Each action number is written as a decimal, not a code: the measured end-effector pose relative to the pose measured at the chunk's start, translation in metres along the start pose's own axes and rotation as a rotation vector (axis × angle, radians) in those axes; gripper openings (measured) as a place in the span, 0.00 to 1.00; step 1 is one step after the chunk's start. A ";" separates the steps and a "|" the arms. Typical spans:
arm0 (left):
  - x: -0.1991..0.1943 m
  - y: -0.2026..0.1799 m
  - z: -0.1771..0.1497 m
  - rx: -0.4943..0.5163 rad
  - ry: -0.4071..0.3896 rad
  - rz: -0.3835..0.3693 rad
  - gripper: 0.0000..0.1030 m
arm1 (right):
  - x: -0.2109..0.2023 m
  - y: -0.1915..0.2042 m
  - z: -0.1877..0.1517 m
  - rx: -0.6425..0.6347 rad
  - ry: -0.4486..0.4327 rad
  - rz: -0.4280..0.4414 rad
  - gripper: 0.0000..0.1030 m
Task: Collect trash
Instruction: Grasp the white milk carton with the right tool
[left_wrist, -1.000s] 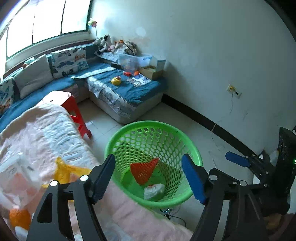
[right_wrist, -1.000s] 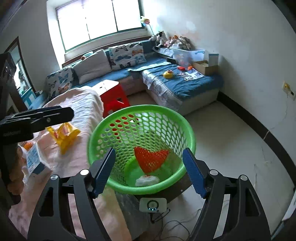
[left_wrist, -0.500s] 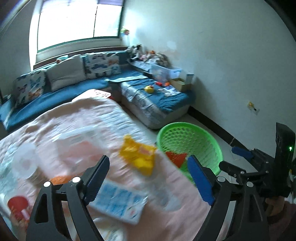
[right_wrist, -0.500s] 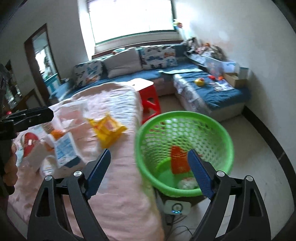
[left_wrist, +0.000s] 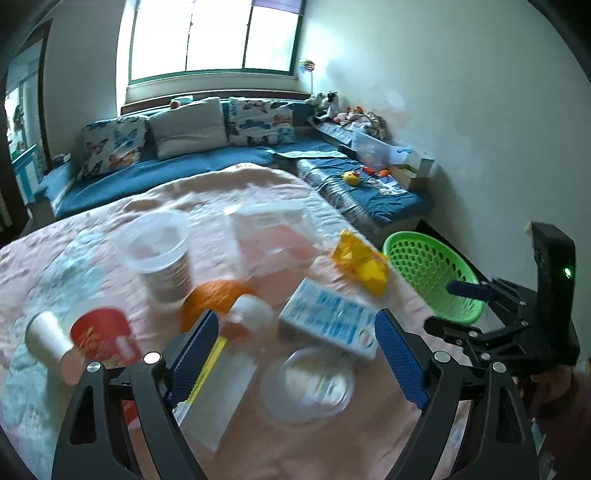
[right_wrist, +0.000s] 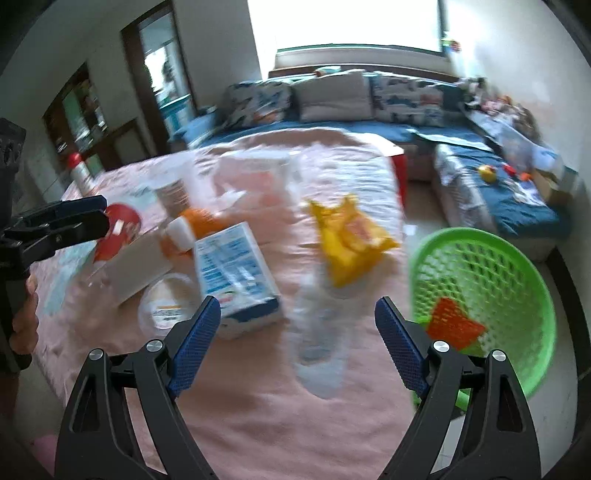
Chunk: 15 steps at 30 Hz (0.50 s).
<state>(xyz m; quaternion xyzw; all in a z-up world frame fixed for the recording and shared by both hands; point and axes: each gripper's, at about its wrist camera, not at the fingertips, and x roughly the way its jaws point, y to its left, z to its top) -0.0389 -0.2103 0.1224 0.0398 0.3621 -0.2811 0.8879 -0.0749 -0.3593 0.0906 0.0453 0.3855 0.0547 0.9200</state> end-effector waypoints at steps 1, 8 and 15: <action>-0.003 0.003 -0.003 -0.005 0.001 0.003 0.81 | 0.004 0.003 0.001 -0.012 0.008 0.008 0.83; -0.017 0.024 -0.034 -0.029 0.026 0.020 0.81 | 0.044 0.023 0.013 -0.084 0.086 0.091 0.82; -0.022 0.027 -0.055 -0.029 0.037 0.014 0.80 | 0.073 0.031 0.022 -0.134 0.162 0.132 0.76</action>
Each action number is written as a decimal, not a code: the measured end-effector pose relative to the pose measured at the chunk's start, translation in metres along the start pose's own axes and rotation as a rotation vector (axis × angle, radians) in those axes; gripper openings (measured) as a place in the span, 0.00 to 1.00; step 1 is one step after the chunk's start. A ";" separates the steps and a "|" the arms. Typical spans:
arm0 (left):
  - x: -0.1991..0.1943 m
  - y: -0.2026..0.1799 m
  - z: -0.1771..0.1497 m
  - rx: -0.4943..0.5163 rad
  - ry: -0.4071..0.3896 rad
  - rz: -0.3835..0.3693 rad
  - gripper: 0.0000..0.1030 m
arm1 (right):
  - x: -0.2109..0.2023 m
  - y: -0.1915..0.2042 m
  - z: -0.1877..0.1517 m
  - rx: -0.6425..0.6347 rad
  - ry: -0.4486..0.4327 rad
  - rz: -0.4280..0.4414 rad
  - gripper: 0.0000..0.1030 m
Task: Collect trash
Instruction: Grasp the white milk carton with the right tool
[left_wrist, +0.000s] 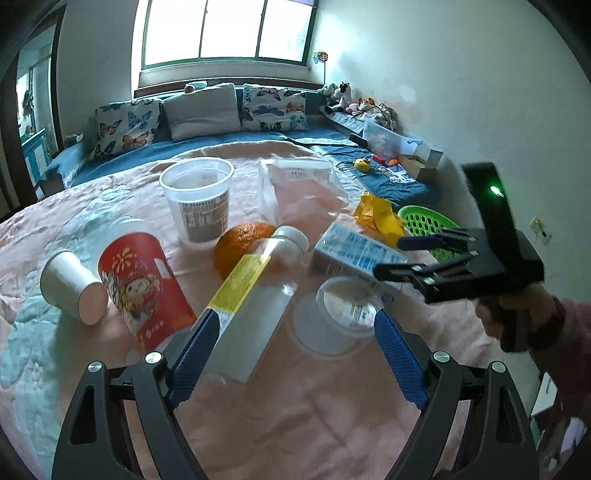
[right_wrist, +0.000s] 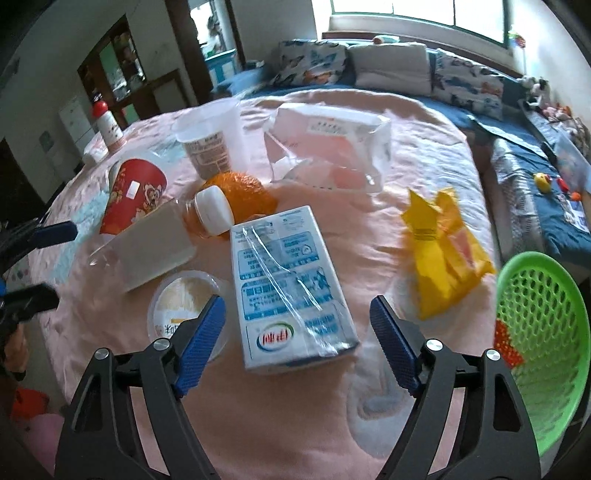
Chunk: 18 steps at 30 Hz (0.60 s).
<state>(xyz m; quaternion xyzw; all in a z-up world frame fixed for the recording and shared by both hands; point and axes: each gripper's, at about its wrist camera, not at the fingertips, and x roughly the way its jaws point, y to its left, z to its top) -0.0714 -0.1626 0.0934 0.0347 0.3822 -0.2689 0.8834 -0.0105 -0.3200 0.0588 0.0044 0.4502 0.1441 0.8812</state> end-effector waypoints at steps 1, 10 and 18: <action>0.001 0.001 -0.002 0.002 0.003 0.000 0.80 | 0.003 0.001 0.001 -0.010 0.007 -0.002 0.75; 0.005 -0.005 -0.013 0.017 0.021 -0.025 0.78 | 0.025 0.008 0.011 -0.062 0.056 -0.015 0.72; 0.022 -0.021 -0.012 0.086 0.056 -0.037 0.78 | 0.030 0.006 0.012 -0.046 0.072 0.012 0.66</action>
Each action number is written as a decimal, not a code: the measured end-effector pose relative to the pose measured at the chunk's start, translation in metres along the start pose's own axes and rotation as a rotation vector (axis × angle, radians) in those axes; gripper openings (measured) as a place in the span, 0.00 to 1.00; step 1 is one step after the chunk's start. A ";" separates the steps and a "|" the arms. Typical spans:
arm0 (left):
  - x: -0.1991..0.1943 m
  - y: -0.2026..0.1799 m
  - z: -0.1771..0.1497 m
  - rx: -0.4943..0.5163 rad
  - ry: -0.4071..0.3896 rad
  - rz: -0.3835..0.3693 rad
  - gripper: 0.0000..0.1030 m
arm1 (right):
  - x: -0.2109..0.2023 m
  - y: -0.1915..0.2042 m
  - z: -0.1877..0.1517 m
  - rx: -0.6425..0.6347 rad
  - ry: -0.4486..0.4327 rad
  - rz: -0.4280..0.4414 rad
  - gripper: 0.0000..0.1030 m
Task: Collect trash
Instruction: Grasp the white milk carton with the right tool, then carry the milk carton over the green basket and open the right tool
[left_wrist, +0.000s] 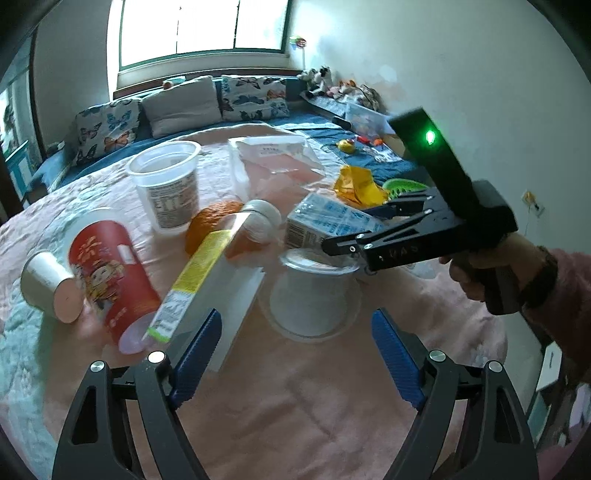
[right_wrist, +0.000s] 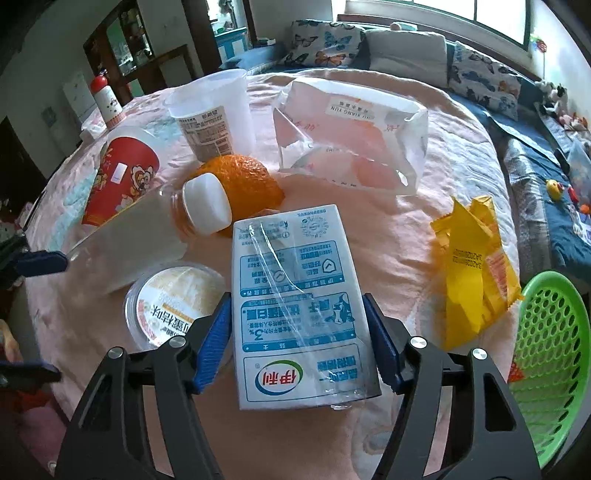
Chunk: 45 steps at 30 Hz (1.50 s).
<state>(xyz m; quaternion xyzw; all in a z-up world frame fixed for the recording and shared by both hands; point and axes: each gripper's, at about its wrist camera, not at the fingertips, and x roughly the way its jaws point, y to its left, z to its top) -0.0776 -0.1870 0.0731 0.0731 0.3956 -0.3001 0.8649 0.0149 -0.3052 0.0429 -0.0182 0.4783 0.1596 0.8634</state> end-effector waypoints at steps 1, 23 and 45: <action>0.003 -0.002 0.001 0.007 0.005 -0.001 0.78 | -0.003 0.000 -0.002 0.006 -0.006 0.005 0.65; 0.066 -0.016 0.026 0.108 0.087 -0.024 0.78 | -0.108 -0.040 -0.055 0.192 -0.194 -0.061 0.65; 0.078 -0.028 0.026 0.151 0.100 0.004 0.67 | -0.126 -0.146 -0.105 0.474 -0.206 -0.263 0.65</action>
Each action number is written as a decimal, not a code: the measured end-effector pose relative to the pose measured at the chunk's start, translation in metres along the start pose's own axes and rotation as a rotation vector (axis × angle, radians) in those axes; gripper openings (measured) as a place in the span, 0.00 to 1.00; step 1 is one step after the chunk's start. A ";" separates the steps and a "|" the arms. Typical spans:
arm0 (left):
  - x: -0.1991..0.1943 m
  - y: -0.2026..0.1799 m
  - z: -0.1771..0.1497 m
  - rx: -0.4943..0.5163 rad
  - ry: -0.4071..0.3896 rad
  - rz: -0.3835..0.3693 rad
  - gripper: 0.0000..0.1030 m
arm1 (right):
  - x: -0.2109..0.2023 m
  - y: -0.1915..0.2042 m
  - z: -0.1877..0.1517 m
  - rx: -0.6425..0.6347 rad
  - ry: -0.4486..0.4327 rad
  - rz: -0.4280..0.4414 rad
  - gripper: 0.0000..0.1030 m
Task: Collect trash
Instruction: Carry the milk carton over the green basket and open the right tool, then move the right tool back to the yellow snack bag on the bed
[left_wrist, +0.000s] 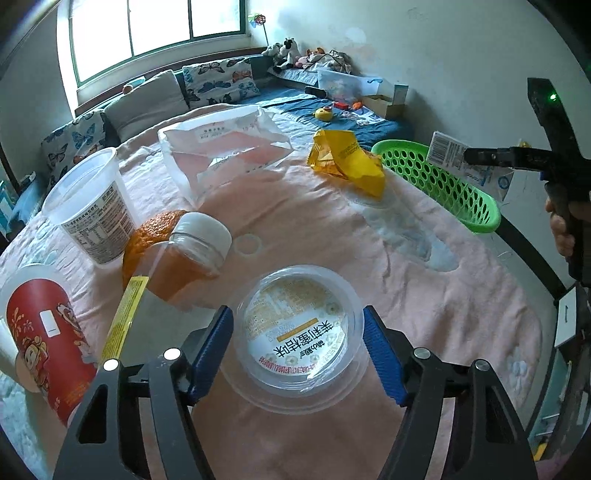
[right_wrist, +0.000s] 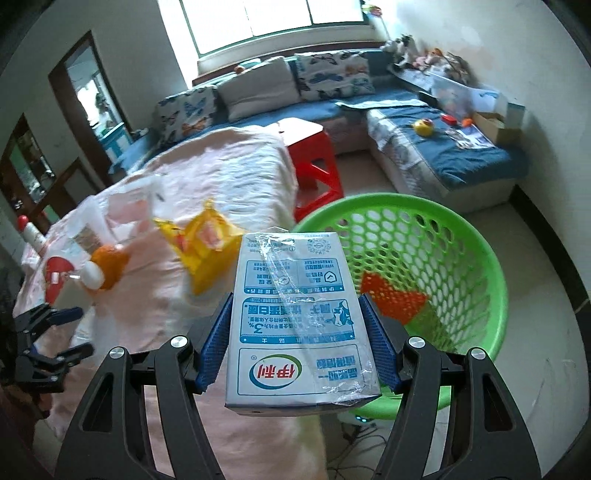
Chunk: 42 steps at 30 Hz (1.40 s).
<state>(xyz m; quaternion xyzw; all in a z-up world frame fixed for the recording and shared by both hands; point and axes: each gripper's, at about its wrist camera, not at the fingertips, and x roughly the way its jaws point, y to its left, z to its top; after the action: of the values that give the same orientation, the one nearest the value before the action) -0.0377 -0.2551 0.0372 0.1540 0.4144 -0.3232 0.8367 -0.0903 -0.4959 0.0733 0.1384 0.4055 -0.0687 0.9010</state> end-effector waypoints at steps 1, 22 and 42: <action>0.000 -0.001 0.000 0.001 0.003 0.009 0.67 | 0.003 -0.005 0.000 0.013 0.005 -0.007 0.65; -0.050 -0.011 0.018 0.013 -0.131 -0.007 0.62 | 0.062 -0.068 0.020 0.109 0.054 -0.176 0.66; 0.000 -0.121 0.137 0.175 -0.166 -0.208 0.62 | -0.033 -0.078 -0.023 0.100 -0.056 -0.205 0.78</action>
<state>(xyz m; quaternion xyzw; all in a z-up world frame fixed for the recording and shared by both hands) -0.0370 -0.4170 0.1223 0.1554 0.3280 -0.4544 0.8135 -0.1465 -0.5628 0.0685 0.1390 0.3884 -0.1843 0.8921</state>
